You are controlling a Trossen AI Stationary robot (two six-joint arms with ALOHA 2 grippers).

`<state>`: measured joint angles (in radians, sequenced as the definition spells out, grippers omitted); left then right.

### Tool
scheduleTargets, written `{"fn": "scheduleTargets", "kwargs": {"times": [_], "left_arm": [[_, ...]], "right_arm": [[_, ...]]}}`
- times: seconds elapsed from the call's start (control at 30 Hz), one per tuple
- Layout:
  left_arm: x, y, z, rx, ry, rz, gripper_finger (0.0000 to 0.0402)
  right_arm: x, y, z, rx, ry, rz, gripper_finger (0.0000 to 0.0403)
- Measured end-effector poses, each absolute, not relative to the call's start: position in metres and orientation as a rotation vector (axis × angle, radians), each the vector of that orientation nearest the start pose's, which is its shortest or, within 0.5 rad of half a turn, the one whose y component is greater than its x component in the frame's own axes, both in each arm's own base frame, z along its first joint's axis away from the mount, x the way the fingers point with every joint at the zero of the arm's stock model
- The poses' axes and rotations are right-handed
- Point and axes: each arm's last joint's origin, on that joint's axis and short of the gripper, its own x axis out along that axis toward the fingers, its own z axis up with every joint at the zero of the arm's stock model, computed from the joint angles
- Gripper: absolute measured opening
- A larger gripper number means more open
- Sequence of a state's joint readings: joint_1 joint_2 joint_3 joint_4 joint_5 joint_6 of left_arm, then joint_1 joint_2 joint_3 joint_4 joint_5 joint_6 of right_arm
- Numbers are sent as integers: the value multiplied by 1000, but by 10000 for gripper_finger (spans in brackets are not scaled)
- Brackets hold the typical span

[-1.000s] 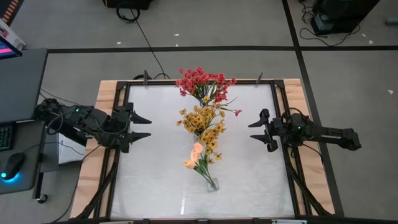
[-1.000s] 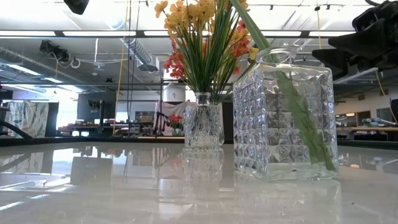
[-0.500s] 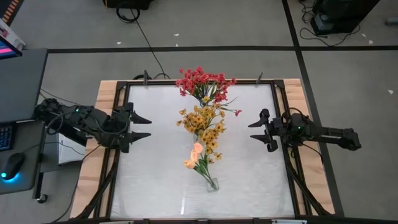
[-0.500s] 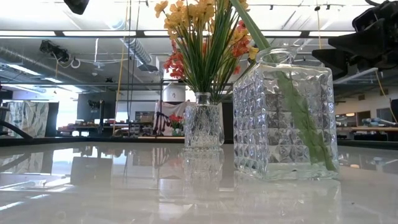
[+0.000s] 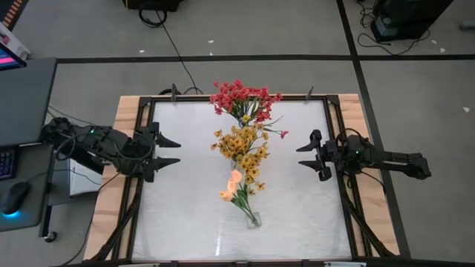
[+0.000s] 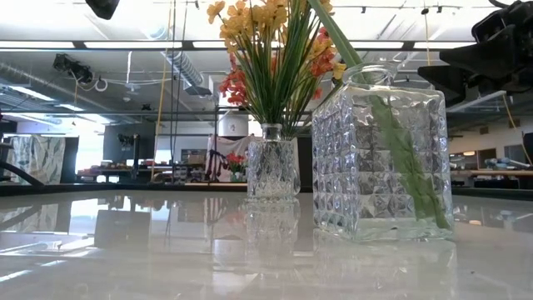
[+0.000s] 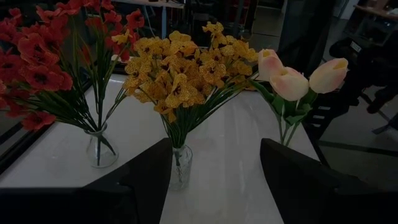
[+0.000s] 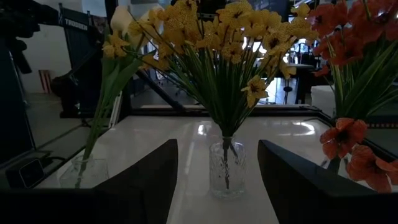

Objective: Sort flowers into vase by color
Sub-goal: Return to Home Position

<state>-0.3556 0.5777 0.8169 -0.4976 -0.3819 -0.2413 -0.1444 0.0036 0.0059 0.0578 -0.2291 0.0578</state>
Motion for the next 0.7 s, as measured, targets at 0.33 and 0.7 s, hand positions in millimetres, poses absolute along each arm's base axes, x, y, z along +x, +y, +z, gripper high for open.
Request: {"fn": "scheduleTargets", "kwargs": {"times": [0.33,0.7], "left_arm": [[111,-30,340,-147,237,55,249],[83,-19,336,-138,261,64,249]], "right_arm": [[97,-7,171,47,-57,86,229],[97,-7,171,47,-57,86,229]]}}
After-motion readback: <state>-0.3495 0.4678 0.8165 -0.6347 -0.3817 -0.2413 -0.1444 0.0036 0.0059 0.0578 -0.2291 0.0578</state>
